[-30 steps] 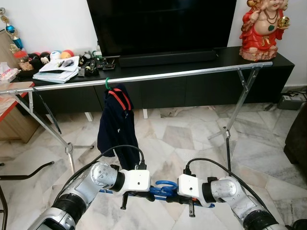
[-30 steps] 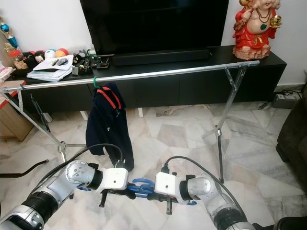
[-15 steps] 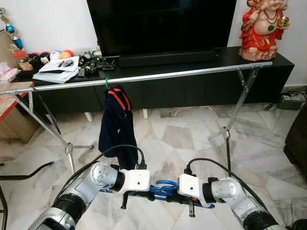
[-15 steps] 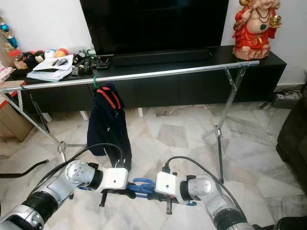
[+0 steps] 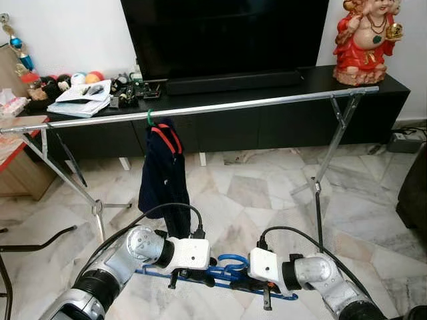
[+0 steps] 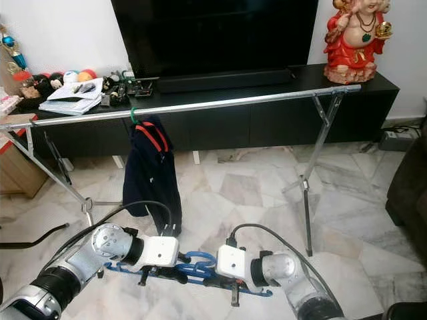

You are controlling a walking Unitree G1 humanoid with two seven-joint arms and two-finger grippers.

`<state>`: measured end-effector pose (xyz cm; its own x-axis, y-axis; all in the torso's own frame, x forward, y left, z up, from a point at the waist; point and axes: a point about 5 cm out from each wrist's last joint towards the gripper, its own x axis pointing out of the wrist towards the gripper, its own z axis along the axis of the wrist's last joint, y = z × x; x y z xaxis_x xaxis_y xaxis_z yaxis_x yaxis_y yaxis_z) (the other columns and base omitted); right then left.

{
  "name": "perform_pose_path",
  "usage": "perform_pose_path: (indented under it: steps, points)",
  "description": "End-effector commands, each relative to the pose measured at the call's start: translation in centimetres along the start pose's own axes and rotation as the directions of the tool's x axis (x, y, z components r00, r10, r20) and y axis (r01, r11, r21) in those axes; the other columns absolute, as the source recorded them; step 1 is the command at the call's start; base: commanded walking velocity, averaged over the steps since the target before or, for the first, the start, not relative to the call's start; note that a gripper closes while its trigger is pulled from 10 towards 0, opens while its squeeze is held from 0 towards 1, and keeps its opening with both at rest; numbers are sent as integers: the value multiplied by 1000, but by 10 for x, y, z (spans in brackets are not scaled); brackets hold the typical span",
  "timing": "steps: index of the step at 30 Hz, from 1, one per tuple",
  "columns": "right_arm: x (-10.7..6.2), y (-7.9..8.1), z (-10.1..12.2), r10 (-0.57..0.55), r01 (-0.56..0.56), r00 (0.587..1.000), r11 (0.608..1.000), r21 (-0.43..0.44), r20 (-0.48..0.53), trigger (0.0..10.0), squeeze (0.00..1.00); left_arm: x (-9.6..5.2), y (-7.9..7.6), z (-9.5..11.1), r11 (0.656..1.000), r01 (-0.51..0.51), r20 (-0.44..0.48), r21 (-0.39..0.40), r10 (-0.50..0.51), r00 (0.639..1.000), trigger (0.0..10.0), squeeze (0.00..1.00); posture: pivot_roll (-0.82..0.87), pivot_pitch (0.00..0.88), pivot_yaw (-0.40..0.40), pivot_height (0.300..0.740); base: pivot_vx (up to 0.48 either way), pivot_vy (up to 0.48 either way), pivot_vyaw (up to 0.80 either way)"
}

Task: Hang hanger

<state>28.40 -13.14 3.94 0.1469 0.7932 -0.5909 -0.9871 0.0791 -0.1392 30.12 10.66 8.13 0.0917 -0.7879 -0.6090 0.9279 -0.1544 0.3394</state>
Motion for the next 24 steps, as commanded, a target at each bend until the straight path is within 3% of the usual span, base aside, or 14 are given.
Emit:
perform_pose_path:
  steps: [1, 13, 24]
  points:
    - [11, 13, 0, 102, -103, 994, 994, -41, -30, 0, 0, -7, 2, 0, 1000, 18, -5, 20, -18, 1000, 10000, 1000, 59, 20, 115, 740, 0, 0, 0]
    - [13, 24, -9, 136, -138, 989, 990, -34, -66, 0, 0, -10, -5, -2, 995, 95, 1, -19, -95, 995, 10000, 1000, 59, 39, 121, 740, 0, 0, 0]
    - [12, 22, -9, 126, -129, 989, 991, -35, -71, 0, 0, -11, -5, -2, 995, 93, 7, -31, -93, 996, 10000, 1000, 59, 39, 122, 740, 0, 0, 0]
